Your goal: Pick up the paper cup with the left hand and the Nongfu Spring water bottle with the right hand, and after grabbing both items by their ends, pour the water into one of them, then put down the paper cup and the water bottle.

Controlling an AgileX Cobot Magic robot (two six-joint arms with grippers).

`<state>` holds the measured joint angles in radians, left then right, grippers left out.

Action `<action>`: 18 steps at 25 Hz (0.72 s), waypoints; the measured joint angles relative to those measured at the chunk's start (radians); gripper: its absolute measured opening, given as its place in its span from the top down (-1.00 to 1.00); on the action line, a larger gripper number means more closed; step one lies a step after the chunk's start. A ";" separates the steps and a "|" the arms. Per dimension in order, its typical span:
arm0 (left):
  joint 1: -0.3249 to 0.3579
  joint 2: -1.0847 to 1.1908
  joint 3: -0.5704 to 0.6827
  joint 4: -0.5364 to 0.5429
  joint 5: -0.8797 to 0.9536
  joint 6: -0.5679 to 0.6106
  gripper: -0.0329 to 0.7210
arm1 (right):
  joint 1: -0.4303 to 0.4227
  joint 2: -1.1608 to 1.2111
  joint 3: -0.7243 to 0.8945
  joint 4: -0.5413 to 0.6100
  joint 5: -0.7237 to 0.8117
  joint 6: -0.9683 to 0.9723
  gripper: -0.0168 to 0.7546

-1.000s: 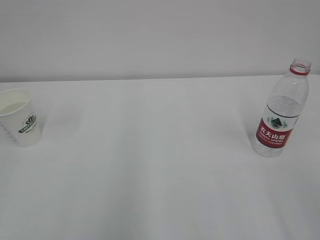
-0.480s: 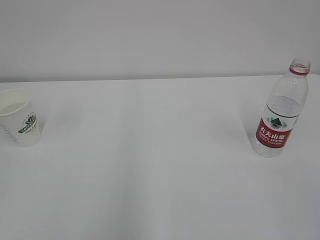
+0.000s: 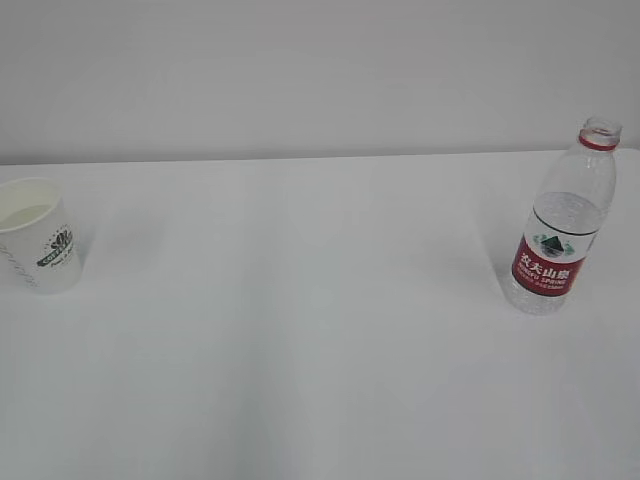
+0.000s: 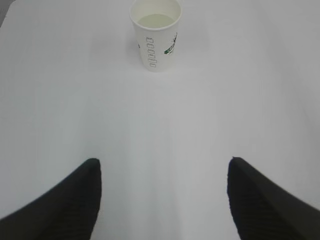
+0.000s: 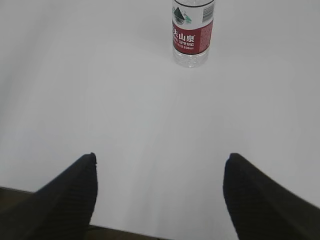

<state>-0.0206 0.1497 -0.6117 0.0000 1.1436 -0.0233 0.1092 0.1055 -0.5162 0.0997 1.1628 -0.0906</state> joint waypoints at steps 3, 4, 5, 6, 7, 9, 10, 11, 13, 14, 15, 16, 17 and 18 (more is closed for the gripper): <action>0.000 0.000 0.013 0.000 -0.008 0.000 -0.58 | 0.000 0.000 0.000 -0.001 0.002 0.000 -0.58; 0.000 0.000 0.025 0.000 -0.013 0.000 -0.57 | 0.000 0.000 0.000 -0.001 0.002 0.000 -0.58; 0.000 0.000 0.037 -0.006 -0.016 0.000 -0.56 | 0.000 -0.001 0.000 -0.002 0.002 0.000 -0.58; 0.000 0.000 0.048 -0.008 -0.018 0.000 -0.55 | 0.000 -0.001 0.000 -0.002 0.002 0.000 -0.58; 0.000 0.000 0.063 -0.012 -0.020 0.000 -0.55 | 0.000 -0.001 0.002 -0.002 0.002 0.000 -0.58; 0.000 0.000 0.085 -0.016 -0.027 0.000 -0.54 | 0.000 -0.001 0.016 -0.004 -0.002 0.000 -0.58; 0.000 0.000 0.088 -0.018 -0.027 0.000 -0.54 | 0.000 -0.001 0.018 -0.004 -0.006 0.000 -0.58; 0.000 0.000 0.089 -0.018 -0.030 0.000 -0.54 | 0.000 -0.001 0.019 -0.004 -0.006 0.000 -0.58; 0.000 0.000 0.091 -0.020 -0.031 0.000 -0.54 | 0.000 -0.001 0.022 -0.004 -0.010 0.000 -0.58; 0.000 0.000 0.091 -0.020 -0.034 0.000 -0.54 | 0.000 -0.001 0.022 -0.004 -0.012 0.000 -0.58; 0.000 0.000 0.091 -0.020 -0.034 0.000 -0.54 | 0.000 -0.001 0.022 -0.004 -0.013 0.000 -0.58; 0.000 0.000 0.091 -0.020 -0.034 0.000 -0.54 | 0.000 -0.001 0.022 -0.004 -0.014 0.001 -0.58; 0.000 0.000 0.091 -0.020 -0.034 0.000 -0.52 | 0.000 -0.001 0.022 -0.004 -0.014 0.001 -0.58; 0.000 0.000 0.091 -0.020 -0.034 0.000 -0.50 | 0.000 -0.001 0.022 -0.004 -0.014 0.001 -0.58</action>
<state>-0.0206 0.1497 -0.5212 -0.0197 1.1095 -0.0233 0.1092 0.1047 -0.4946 0.0955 1.1486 -0.0897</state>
